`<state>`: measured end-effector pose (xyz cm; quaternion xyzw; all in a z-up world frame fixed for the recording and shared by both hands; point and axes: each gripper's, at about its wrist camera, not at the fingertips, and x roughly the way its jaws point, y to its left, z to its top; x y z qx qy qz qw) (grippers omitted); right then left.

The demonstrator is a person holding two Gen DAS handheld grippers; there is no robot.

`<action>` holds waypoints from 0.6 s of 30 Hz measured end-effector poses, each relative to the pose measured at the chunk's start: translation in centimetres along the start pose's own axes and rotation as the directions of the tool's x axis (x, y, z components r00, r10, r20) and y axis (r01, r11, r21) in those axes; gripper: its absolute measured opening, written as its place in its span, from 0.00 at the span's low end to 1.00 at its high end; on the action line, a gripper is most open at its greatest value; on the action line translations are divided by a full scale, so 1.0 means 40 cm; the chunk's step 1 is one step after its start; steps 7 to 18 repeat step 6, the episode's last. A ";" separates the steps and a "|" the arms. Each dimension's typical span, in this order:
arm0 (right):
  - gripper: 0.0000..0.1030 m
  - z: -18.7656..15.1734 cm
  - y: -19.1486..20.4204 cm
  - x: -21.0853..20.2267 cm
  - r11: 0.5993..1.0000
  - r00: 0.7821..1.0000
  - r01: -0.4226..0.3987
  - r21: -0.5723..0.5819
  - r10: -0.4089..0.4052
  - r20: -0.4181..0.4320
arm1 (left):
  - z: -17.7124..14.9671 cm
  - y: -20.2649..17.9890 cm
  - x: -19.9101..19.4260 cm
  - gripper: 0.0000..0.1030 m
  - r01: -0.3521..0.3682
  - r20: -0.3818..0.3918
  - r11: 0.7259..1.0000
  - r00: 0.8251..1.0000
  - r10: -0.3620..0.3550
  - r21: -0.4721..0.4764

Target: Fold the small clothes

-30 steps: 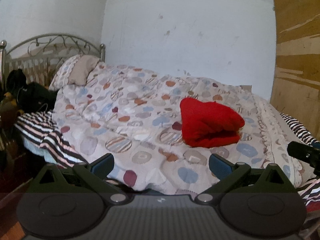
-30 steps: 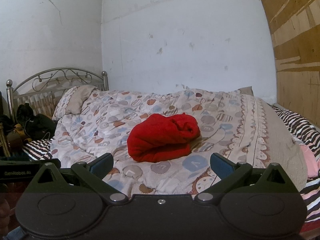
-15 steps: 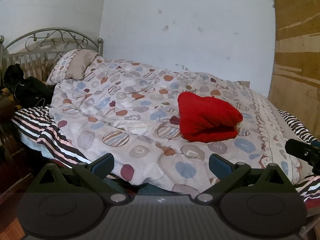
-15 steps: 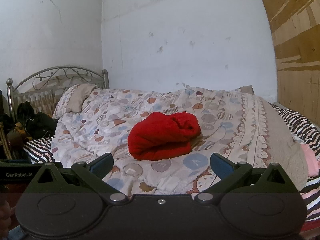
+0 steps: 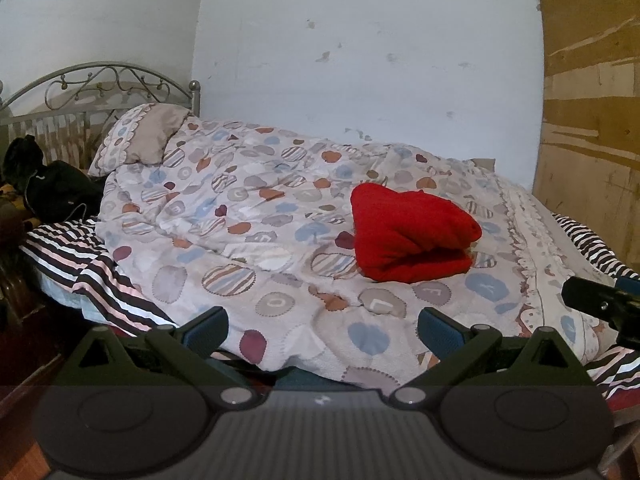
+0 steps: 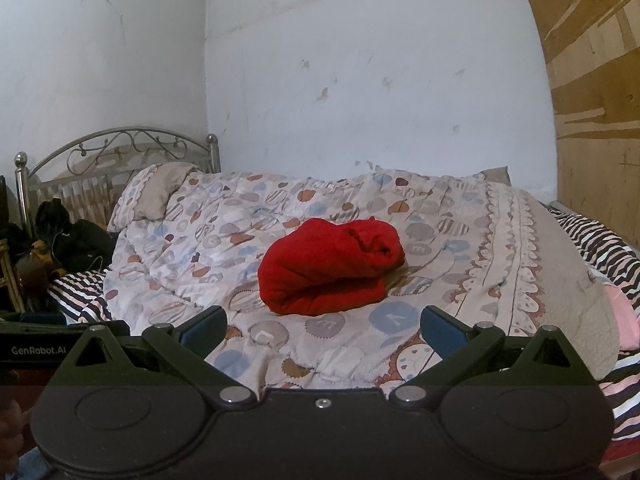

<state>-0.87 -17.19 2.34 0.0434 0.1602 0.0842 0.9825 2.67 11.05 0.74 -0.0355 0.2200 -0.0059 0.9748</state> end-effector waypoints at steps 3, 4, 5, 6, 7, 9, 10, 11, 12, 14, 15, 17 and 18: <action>1.00 0.002 -0.002 0.002 1.000 1.000 0.001 0.002 -0.001 -0.003 | 0.000 0.000 0.000 0.99 0.002 -0.001 1.000 1.000 -0.002 -0.001; 1.00 0.003 -0.005 0.003 1.000 1.000 0.000 0.002 0.000 -0.004 | 0.000 0.000 0.000 0.99 0.002 0.000 1.000 1.000 -0.002 -0.001; 1.00 0.004 -0.006 0.005 1.000 1.000 0.000 0.002 0.000 -0.005 | 0.000 0.000 0.000 0.99 0.000 0.000 1.000 1.000 0.000 -0.001; 1.00 0.002 -0.005 0.002 1.000 1.000 0.000 0.002 0.000 -0.005 | 0.000 0.001 0.000 1.00 0.000 0.000 1.000 1.000 0.000 0.000; 1.00 0.002 -0.005 0.002 1.000 1.000 0.000 0.002 0.000 -0.005 | 0.000 0.001 0.000 1.00 0.000 0.000 1.000 1.000 0.000 0.000; 1.00 0.002 -0.005 0.002 1.000 1.000 0.000 0.002 0.000 -0.005 | 0.000 0.001 0.000 1.00 0.000 0.000 1.000 1.000 0.000 0.000; 1.00 0.002 -0.005 0.002 1.000 1.000 0.000 0.002 0.000 -0.005 | 0.000 0.001 0.000 1.00 0.000 0.000 1.000 1.000 0.000 0.000; 1.00 0.002 -0.005 0.002 1.000 1.000 0.000 0.002 0.000 -0.005 | 0.000 0.001 0.000 1.00 0.000 0.000 1.000 1.000 0.000 0.000; 1.00 0.002 -0.005 0.002 1.000 1.000 0.000 0.002 0.000 -0.005 | 0.000 0.001 0.000 1.00 0.000 0.000 1.000 1.000 0.000 0.000; 1.00 0.002 -0.005 0.002 1.000 1.000 0.000 0.002 0.000 -0.005 | 0.000 0.001 0.000 1.00 0.000 0.000 1.000 1.000 0.000 0.000; 1.00 0.002 -0.005 0.002 1.000 1.000 0.000 0.002 0.000 -0.005 | 0.000 0.001 0.000 1.00 0.000 0.000 1.000 1.000 0.000 0.000; 1.00 0.002 -0.005 0.002 1.000 1.000 0.000 0.002 0.000 -0.005 | 0.000 0.001 0.000 1.00 0.000 0.000 1.000 1.000 0.000 0.000; 1.00 0.002 -0.005 0.002 1.000 1.000 0.000 0.002 0.000 -0.005 | 0.000 0.001 0.000 1.00 0.000 0.000 1.000 1.000 0.000 0.000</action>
